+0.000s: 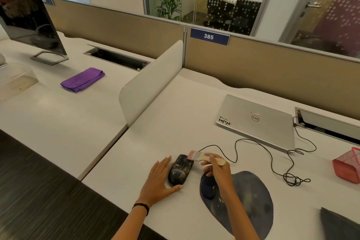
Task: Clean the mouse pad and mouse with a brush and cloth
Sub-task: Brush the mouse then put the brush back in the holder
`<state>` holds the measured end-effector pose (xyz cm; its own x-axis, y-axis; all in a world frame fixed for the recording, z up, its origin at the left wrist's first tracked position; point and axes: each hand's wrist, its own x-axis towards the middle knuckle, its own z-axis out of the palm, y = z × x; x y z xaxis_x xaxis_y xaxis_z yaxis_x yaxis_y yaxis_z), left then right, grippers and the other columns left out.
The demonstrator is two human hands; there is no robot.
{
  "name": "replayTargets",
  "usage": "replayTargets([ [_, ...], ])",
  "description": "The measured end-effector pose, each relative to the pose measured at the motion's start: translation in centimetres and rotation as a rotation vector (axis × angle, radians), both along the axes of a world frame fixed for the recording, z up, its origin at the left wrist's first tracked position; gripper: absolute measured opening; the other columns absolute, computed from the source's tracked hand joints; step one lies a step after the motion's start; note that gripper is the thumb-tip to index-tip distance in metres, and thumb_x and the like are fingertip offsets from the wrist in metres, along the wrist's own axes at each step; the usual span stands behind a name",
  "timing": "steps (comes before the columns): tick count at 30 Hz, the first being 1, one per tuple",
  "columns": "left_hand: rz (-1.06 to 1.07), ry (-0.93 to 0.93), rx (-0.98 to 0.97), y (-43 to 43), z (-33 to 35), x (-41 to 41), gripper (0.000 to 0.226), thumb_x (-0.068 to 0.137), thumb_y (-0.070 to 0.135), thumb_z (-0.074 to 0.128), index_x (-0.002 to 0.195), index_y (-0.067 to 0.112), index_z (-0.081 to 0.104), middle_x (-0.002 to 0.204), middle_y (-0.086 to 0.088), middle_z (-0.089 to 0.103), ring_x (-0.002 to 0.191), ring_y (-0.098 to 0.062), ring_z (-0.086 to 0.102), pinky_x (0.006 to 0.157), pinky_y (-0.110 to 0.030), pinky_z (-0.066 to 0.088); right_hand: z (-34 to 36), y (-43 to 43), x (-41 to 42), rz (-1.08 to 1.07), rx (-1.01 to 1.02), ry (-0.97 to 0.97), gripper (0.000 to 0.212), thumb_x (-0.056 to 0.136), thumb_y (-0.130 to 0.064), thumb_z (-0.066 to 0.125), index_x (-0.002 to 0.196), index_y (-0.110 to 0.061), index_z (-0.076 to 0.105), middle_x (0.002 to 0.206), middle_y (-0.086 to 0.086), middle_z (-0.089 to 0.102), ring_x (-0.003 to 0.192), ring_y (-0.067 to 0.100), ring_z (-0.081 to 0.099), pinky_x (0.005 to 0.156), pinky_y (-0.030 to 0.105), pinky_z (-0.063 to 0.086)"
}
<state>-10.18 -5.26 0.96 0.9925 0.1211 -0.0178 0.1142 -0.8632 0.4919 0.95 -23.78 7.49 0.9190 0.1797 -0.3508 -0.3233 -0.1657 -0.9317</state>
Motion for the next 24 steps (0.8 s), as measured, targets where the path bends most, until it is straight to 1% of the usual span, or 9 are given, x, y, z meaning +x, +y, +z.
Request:
replayTargets([
  [2, 0.001, -0.014, -0.022, -0.05, 0.01, -0.06, 0.083, 0.07, 0.084, 0.036, 0.13, 0.06, -0.016, 0.147, 0.021, -0.009, 0.134, 0.01, -0.016, 0.105, -0.006, -0.023, -0.37, -0.02, 0.0, -0.005, -0.042, 0.009, 0.023, 0.097, -0.019, 0.044, 0.103, -0.006, 0.061, 0.082, 0.013, 0.068, 0.061, 0.019, 0.059, 0.053, 0.019, 0.047],
  [3, 0.005, -0.022, -0.033, -0.08, 0.08, -0.06, 0.082, 0.07, 0.084, 0.037, 0.129, 0.062, -0.015, 0.147, 0.021, -0.007, 0.133, 0.011, -0.017, 0.105, -0.005, -0.023, -0.57, -0.1, 0.03, -0.031, -0.059, 0.004, 0.023, 0.097, -0.02, 0.045, 0.103, -0.006, 0.062, 0.084, 0.013, 0.069, 0.062, 0.018, 0.06, 0.055, 0.02, 0.047],
  [6, 0.007, -0.009, -0.019, -0.09, 0.13, -0.05, 0.085, 0.07, 0.083, 0.038, 0.135, 0.049, -0.005, 0.148, 0.02, -0.007, 0.138, 0.004, -0.011, 0.105, -0.006, -0.023, -0.6, -0.27, 0.16, -0.037, -0.044, 0.003, 0.023, 0.097, -0.02, 0.044, 0.103, -0.008, 0.063, 0.085, 0.014, 0.069, 0.063, 0.017, 0.061, 0.057, 0.018, 0.048],
  [9, -0.002, -0.023, -0.023, -0.07, 0.02, 0.03, 0.082, 0.07, 0.084, 0.036, 0.129, 0.062, -0.015, 0.148, 0.021, -0.008, 0.131, 0.013, -0.019, 0.105, -0.005, -0.023, -0.59, -0.26, -0.01, -0.013, -0.045, 0.002, 0.024, 0.097, -0.019, 0.045, 0.105, -0.005, 0.062, 0.089, 0.017, 0.069, 0.056, 0.01, 0.062, 0.052, 0.015, 0.048],
  [11, -0.002, -0.014, -0.027, -0.07, -0.06, 0.04, 0.082, 0.069, 0.085, 0.036, 0.133, 0.055, -0.007, 0.148, 0.02, -0.007, 0.128, 0.015, -0.022, 0.104, -0.005, -0.024, -0.72, -0.33, -0.13, -0.069, -0.051, -0.032, 0.024, 0.096, -0.019, 0.046, 0.105, -0.004, 0.063, 0.091, 0.017, 0.068, 0.057, 0.008, 0.063, 0.052, 0.014, 0.049],
  [14, 0.005, -0.019, -0.014, 0.02, -0.33, 0.11, 0.091, 0.07, 0.084, 0.037, 0.141, 0.037, 0.007, 0.149, 0.02, -0.005, 0.138, 0.006, -0.012, 0.107, -0.007, -0.022, -0.5, -0.56, -0.23, -0.022, -0.018, 0.001, 0.026, 0.098, -0.021, 0.042, 0.107, -0.008, 0.063, 0.09, 0.016, 0.07, 0.065, 0.019, 0.062, 0.055, 0.019, 0.048],
  [17, 0.016, -0.021, -0.019, 0.04, -0.4, 0.11, 0.092, 0.071, 0.082, 0.041, 0.143, 0.033, 0.012, 0.15, 0.02, -0.004, 0.139, 0.004, -0.008, 0.108, -0.008, -0.02, -0.48, -0.61, -0.32, 0.007, -0.059, 0.016, 0.026, 0.098, -0.019, 0.042, 0.106, -0.009, 0.064, 0.088, 0.015, 0.071, 0.065, 0.019, 0.062, 0.059, 0.022, 0.046],
  [20, 0.009, -0.018, 0.002, 0.1, -0.5, 0.2, 0.093, 0.071, 0.083, 0.04, 0.145, 0.028, 0.021, 0.153, 0.018, -0.001, 0.14, 0.003, -0.007, 0.11, -0.01, -0.018, -0.41, -0.65, -0.18, -0.037, -0.016, 0.002, 0.026, 0.098, -0.016, 0.04, 0.108, -0.006, 0.062, 0.089, 0.017, 0.069, 0.059, 0.014, 0.061, 0.051, 0.018, 0.046],
  [24, 0.016, -0.016, 0.007, 0.11, -0.56, 0.22, 0.092, 0.072, 0.081, 0.042, 0.144, 0.027, 0.023, 0.153, 0.018, 0.0, 0.142, 0.002, -0.006, 0.111, -0.011, -0.018, -0.09, -0.5, -0.44, -0.001, -0.038, 0.019, 0.023, 0.098, -0.017, 0.041, 0.099, -0.013, 0.064, 0.083, 0.012, 0.071, 0.064, 0.019, 0.061, 0.054, 0.021, 0.044],
])
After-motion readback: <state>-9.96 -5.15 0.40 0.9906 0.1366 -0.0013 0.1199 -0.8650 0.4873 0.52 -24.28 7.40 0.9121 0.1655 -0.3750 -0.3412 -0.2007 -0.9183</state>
